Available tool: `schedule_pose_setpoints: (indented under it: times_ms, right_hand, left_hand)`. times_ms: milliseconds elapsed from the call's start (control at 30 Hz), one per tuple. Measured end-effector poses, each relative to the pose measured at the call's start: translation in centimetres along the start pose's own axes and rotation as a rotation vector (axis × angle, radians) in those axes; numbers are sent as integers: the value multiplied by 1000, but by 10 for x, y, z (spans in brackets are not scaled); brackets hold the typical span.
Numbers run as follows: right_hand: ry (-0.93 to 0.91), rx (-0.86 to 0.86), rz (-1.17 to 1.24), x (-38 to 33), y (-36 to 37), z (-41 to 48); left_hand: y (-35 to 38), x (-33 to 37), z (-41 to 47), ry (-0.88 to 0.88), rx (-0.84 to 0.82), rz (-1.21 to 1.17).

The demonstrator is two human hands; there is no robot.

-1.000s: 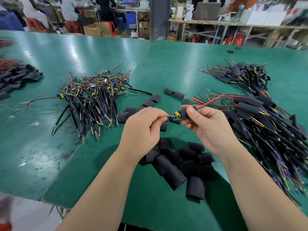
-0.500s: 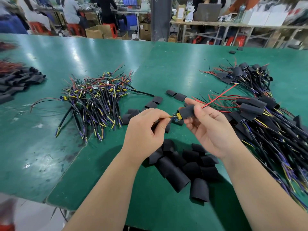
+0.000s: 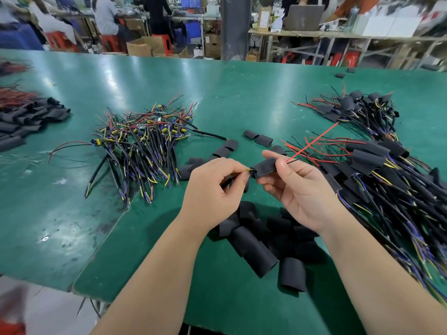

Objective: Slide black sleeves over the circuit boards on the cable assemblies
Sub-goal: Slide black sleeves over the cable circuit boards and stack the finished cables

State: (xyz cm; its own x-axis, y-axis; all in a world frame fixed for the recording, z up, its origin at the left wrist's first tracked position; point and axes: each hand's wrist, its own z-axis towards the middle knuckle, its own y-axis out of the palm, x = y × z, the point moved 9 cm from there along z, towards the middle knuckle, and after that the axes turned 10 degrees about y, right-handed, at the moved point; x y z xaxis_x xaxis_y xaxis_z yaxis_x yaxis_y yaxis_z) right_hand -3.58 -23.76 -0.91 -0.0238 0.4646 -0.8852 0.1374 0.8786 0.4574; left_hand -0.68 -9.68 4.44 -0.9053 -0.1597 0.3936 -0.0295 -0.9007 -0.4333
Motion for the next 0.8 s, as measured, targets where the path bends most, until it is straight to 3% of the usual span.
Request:
schedule_pose_setpoints:
  times_ms: [333, 667, 800]
  right_hand:
    - [73, 45, 86, 7, -4, 2]
    - [188, 70, 242, 19, 1, 2]
    - [161, 87, 239, 19, 2, 1]
  left_hand:
    - [10, -13, -4, -201, 0, -215]
    - [25, -24, -8, -420, -18, -631]
    - [19, -27, -8, -407, 18, -524]
